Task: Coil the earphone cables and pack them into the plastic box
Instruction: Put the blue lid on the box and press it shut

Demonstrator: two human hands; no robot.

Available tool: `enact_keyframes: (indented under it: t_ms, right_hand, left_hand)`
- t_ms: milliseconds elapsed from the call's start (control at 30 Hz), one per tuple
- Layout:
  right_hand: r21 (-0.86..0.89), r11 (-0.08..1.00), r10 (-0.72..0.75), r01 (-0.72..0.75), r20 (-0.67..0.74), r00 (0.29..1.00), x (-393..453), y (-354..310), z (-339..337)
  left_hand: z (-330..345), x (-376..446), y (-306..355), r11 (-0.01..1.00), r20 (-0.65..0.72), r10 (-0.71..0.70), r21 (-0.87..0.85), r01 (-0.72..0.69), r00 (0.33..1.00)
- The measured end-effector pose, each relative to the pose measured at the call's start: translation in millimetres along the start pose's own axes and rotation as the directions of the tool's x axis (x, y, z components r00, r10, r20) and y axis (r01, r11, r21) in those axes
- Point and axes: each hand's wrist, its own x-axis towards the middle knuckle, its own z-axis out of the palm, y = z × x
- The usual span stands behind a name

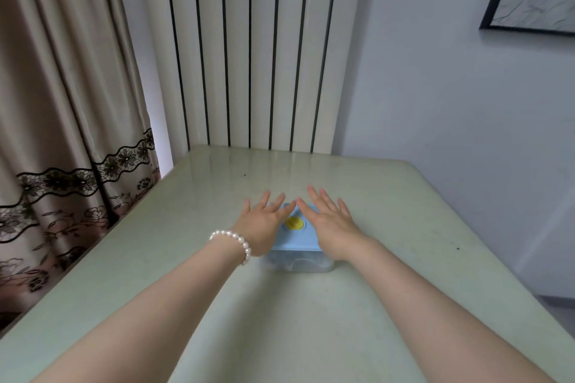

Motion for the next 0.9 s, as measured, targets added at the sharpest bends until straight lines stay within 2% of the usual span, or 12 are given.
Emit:
enact_keyframes:
  t_ms: [133,267,433,533,600,700,900]
  right_hand:
    - [0.017,1.000,0.018,-0.021,0.184,0.983,5.8,2.2,-1.5]
    - [0.050,0.998,0.024,-0.036,0.225,0.974,8.2,4.3,-3.1]
    - [0.293,0.954,0.004,-0.061,0.190,0.982,14.1,14.6,-6.4]
    - [0.349,0.934,0.039,-0.083,0.130,0.991,14.7,12.1,4.7]
    - [0.367,0.926,0.063,-0.092,0.090,0.994,14.6,10.9,12.1]
    - [0.444,0.889,0.098,-0.112,0.053,0.994,13.0,8.9,19.1]
    - [0.437,0.892,0.120,-0.111,0.007,0.993,10.9,6.9,25.0]
  left_hand:
    - [-7.5,5.8,-2.0,1.000,0.180,-0.002,0.028,-0.004,0.984]
    - [-9.2,10.7,-2.3,0.997,0.224,-0.007,0.080,-0.011,0.974]
    - [-18.3,11.0,-1.4,0.999,0.186,-0.011,-0.032,0.018,0.982]
    - [-12.4,10.4,-6.3,0.987,0.156,-0.066,-0.134,0.088,0.986]
    - [-4.5,10.7,-8.6,0.967,0.093,-0.107,-0.222,0.125,0.990]
    - [4.6,6.7,-6.5,0.933,-0.015,-0.101,-0.349,0.090,0.995]
    - [20.8,-0.7,-3.9,0.957,-0.017,-0.103,-0.274,0.094,0.995]
